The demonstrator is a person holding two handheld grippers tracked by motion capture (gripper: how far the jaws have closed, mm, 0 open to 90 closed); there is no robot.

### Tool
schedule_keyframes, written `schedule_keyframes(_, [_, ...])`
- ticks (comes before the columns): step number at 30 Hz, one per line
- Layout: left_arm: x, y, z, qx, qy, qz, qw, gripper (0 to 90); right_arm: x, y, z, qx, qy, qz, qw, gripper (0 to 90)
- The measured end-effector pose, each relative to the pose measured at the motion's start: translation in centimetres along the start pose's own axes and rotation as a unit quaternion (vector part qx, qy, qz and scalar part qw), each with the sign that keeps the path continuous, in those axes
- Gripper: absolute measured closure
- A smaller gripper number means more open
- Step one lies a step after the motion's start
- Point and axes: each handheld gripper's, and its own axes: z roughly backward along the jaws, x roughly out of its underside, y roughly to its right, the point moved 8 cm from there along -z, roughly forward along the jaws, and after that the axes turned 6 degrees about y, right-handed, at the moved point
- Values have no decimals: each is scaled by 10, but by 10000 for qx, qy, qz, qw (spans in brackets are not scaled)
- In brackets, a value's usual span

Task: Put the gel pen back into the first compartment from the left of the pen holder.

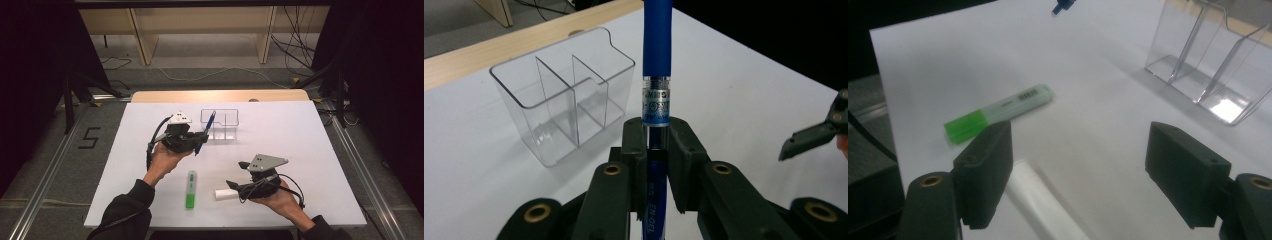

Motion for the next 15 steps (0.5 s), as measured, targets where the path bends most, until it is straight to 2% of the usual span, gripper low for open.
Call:
schedule_keyframes(2, [-4,-3,-1,-73,98,37,9999,790,2,1,2,-56,40,-247,9997,264])
schedule_keyframes(7, [-14,-13,-6,-222,261,113,9993,790,4,2,5,-185,125,-537,9983,245])
schedule_keyframes(15, [-30,-30,-18,-428,485,217,9977,790,7,-1,5,-253,91,-570,9980,247])
